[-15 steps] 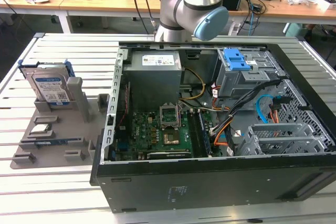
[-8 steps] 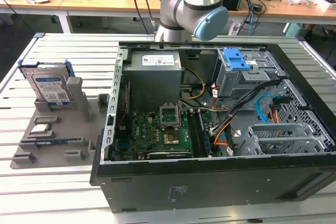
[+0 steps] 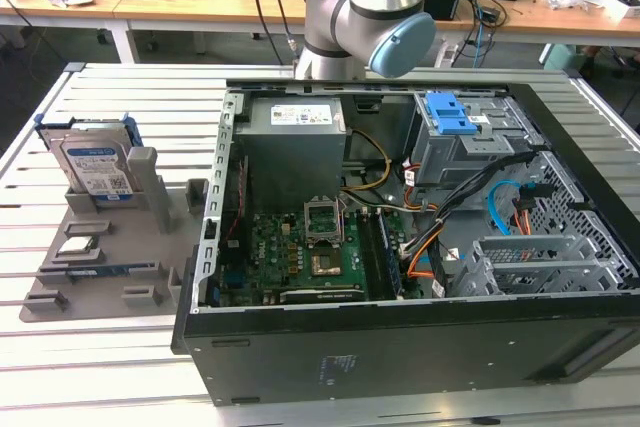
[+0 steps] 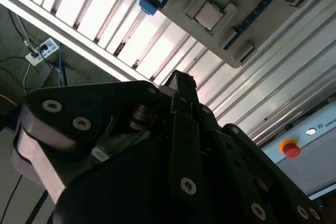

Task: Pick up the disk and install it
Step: 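Pick up the disk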

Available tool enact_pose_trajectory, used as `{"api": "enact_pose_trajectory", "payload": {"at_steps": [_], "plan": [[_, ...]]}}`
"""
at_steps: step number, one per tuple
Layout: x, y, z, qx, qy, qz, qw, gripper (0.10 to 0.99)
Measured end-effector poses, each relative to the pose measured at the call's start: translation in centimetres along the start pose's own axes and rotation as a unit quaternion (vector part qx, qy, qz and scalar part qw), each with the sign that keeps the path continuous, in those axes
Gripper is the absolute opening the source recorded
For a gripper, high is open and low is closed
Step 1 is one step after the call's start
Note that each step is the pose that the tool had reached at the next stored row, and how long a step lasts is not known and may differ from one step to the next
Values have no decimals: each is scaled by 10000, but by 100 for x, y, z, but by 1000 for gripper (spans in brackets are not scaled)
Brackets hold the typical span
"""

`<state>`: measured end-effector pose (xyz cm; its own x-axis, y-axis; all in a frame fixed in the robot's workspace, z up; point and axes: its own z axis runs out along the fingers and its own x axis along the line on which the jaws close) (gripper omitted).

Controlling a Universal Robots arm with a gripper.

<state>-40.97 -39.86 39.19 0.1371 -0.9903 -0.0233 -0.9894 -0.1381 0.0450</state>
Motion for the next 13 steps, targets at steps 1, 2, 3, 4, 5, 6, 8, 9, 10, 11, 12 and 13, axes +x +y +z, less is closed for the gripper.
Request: {"api": "enact_pose_trajectory", "payload": {"at_steps": [1,2,3,4,5,6,8,9,10,11,12,13], "plan": [[0,0,0,-1,3,-57,10000,106],[0,0,0,-2,4,-91,10000,106],[0,0,0,-3,7,-149,9999,106],[0,0,0,-5,9,-193,9998,106],[0,0,0,-6,12,-259,9997,106],[0,0,0,-8,15,-324,9995,106],[0,0,0,-10,20,-443,9990,106],[0,0,0,-11,21,-474,9989,106],[0,0,0,-11,21,-474,9989,106],[0,0,0,-11,22,-475,9989,106],[0,0,0,-11,21,-475,9989,106],[0,0,0,-11,22,-475,9989,106]]}}
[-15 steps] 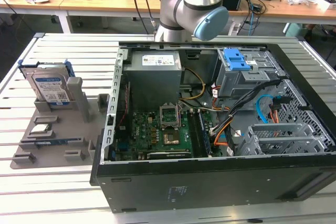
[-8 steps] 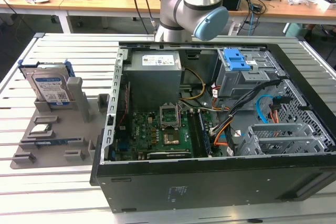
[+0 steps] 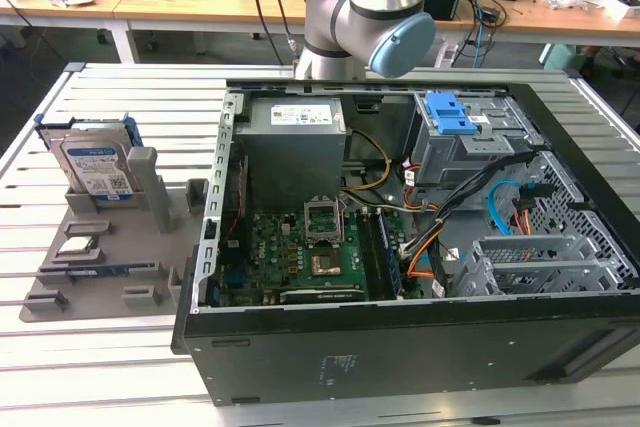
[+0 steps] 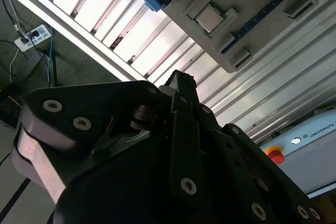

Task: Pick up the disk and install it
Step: 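Pick up the disk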

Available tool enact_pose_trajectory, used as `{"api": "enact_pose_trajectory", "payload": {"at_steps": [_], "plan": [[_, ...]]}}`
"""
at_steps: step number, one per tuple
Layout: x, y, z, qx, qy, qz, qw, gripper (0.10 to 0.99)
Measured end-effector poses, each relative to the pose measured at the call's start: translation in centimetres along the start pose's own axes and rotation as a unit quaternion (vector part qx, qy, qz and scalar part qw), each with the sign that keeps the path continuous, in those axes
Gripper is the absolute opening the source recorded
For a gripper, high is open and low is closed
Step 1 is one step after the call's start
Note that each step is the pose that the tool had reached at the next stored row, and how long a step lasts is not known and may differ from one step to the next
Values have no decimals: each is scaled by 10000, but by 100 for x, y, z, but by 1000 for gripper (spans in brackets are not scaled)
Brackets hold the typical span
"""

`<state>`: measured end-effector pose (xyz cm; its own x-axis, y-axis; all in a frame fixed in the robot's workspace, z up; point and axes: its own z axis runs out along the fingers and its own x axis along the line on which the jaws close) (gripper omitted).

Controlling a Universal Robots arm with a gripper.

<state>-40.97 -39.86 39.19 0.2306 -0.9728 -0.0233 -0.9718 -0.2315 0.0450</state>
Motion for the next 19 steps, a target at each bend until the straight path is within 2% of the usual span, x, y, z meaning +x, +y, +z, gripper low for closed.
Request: {"api": "enact_pose_trajectory", "payload": {"at_steps": [4,7,9,11,12,15,16,19], "plan": [[0,0,0,2,-3,73,10000,106],[0,0,1,9,-16,409,9992,106],[0,0,2,16,-28,701,9975,106],[0,0,6,27,-46,1270,9919,106],[0,0,8,36,-55,1527,9883,106],[0,0,11,215,-40,1524,9881,106],[1,0,12,257,-37,1523,9880,106],[1,0,11,270,-36,1522,9880,106]]}}
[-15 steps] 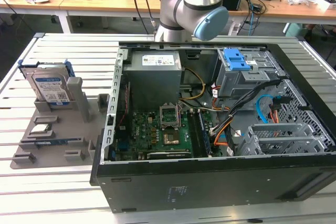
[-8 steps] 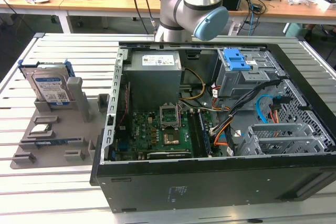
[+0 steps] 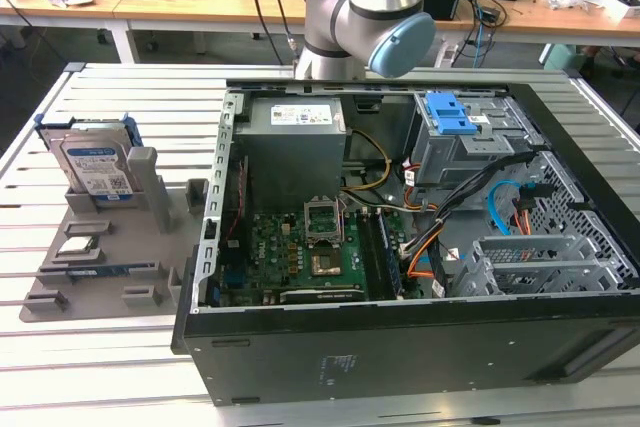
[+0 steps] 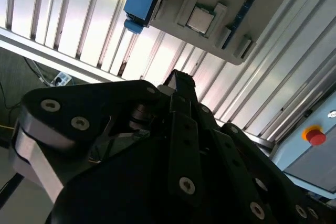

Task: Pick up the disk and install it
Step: 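Pick up the disk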

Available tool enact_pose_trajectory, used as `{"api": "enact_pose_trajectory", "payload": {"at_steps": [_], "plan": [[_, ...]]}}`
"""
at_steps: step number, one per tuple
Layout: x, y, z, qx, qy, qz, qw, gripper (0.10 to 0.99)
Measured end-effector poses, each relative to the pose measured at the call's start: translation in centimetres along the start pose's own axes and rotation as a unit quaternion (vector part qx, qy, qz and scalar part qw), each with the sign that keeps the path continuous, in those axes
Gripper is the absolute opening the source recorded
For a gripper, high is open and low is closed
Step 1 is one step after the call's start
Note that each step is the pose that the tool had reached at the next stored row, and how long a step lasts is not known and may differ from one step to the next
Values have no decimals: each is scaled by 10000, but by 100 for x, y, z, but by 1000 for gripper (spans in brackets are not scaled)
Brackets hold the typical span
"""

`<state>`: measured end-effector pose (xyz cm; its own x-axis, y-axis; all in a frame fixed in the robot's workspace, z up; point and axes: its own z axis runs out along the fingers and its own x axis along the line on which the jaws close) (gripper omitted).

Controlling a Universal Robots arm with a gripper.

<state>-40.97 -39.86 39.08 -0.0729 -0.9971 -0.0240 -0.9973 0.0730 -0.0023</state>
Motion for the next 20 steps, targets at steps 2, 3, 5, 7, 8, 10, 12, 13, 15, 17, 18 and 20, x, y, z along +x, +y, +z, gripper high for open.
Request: {"api": "enact_pose_trajectory", "payload": {"at_steps": [2,3,5,7,8,10,12,13,15,17,18,20], "plan": [[0,1,1,8,-1,0,10000,106],[0,1,0,8,2,0,10000,106],[0,1,2,9,5,42,10000,106],[-1,-1,5,13,17,102,9999,106],[0,-1,5,12,18,101,9999,106],[0,-1,4,12,20,102,9999,106],[0,-1,4,12,20,102,9999,106],[0,-2,5,12,21,102,9999,106],[0,-2,4,12,22,101,9999,173],[0,-2,4,12,24,101,9999,357],[-1,-2,5,13,24,102,9999,416],[0,-2,5,13,26,101,9999,475]]}}
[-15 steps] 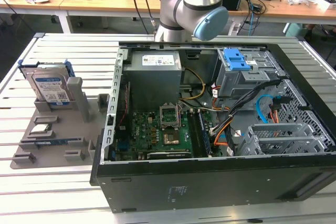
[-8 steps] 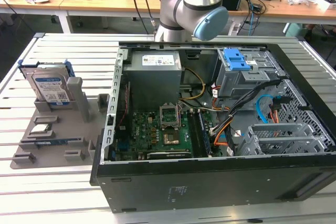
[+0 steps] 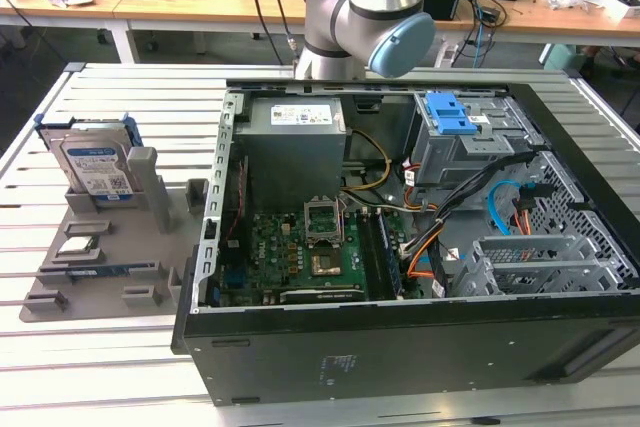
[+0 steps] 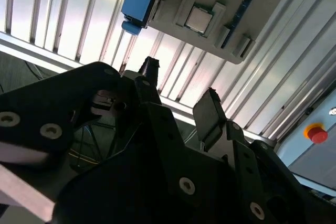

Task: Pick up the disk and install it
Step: 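Pick up the disk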

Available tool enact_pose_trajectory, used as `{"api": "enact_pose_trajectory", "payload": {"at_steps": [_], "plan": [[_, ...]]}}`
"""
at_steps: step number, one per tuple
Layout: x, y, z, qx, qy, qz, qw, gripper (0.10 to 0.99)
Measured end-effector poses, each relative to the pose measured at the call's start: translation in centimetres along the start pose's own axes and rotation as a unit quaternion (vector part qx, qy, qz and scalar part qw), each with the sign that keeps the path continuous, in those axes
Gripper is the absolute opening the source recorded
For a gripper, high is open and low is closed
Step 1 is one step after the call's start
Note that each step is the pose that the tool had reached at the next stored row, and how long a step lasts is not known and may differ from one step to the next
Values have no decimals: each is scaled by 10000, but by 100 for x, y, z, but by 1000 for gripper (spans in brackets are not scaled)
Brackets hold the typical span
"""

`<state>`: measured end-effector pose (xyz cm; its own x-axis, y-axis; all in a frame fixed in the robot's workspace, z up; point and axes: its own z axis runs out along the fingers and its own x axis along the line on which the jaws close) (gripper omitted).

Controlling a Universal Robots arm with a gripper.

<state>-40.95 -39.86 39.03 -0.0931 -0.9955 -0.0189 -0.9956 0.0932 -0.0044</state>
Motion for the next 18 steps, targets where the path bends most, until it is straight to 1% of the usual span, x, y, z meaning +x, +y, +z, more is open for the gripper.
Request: {"api": "enact_pose_trajectory", "payload": {"at_steps": [1,4,6,12,18], "plan": [[0,0,0,0,1,0,10000,541],[-2,0,0,1,1,0,10000,541],[-25,1,0,0,2,1,10000,541],[-172,-15,4,0,2,0,10000,541],[-251,-43,5,1,2,0,10000,541]]}}
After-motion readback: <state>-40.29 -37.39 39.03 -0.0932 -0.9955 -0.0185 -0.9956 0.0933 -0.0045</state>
